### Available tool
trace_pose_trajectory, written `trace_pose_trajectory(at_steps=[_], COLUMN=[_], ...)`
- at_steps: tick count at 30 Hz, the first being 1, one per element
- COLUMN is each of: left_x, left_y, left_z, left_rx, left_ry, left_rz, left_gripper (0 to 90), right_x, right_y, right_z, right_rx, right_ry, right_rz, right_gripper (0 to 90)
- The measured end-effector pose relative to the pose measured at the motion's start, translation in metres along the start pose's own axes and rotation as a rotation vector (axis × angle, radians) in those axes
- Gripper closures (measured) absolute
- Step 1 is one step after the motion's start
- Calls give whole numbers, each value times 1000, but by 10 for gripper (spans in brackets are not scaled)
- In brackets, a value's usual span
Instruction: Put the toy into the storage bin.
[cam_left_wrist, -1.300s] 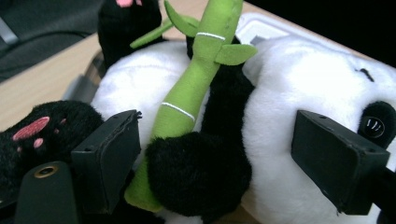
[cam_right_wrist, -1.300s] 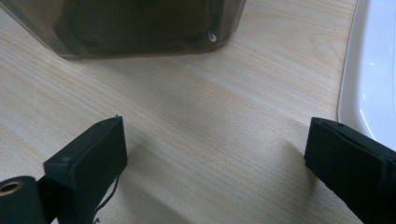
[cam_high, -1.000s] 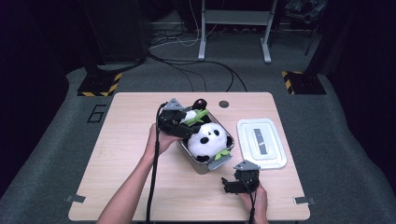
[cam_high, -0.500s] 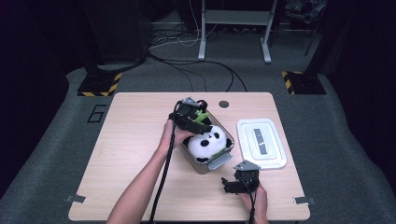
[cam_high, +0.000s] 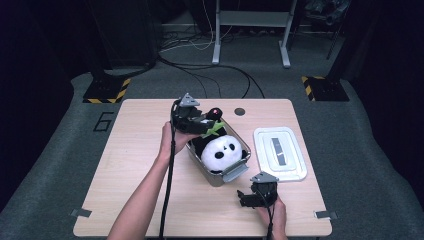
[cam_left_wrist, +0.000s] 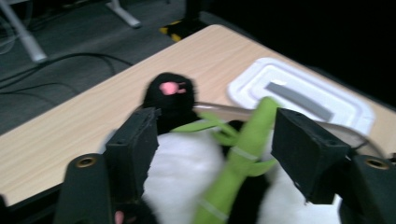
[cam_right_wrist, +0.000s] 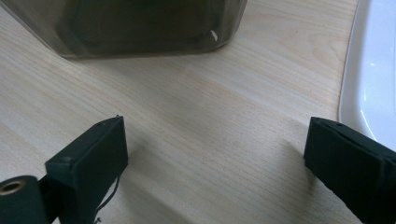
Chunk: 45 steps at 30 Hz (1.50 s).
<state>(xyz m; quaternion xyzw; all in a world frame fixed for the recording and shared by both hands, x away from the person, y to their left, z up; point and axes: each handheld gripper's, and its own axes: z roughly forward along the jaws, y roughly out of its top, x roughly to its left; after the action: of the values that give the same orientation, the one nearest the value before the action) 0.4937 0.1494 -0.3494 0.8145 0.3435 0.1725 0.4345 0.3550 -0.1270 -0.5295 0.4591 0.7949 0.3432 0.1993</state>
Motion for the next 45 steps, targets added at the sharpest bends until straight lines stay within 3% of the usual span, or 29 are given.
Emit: trace_pose_trajectory(at_steps=[5,9,12,14,17,23,27,32,36,43,45], left_x=[7,4,3,2,2,0,3,5,2,2,3], left_y=[-5,-8,-10,-11,-13,-17,-16,-10,-2,10,13], left_z=[14,29,37,42,48,57,53,39,34,51,57], left_rx=[73,120,141,163,227,273,258,156,102,107,101], left_ry=[22,16,35,47,71,99,106,72,72,73,68], left_rz=[-8,-3,-16,-29,-10,-12,-19,-59,-39,-22,-35], left_gripper=[463,564,608,616,618,616,550,489,481,631,652], right_x=[0,0,0,0,0,0,0,0,0,0,0], right_y=[0,0,0,0,0,0,0,0,0,0,0], right_z=[0,0,0,0,0,0,0,0,0,0,0], right_rx=[0,-1,0,-1,1,0,2,2,1,-1,-1], right_ry=[-3,-3,2,2,5,5,5,1,-1,2,2], right_rz=[-1,-2,-1,-2,-3,-5,-2,-3,-2,-6,-5], right_gripper=[53,54,54,54,55,55,56,56,57,59,59])
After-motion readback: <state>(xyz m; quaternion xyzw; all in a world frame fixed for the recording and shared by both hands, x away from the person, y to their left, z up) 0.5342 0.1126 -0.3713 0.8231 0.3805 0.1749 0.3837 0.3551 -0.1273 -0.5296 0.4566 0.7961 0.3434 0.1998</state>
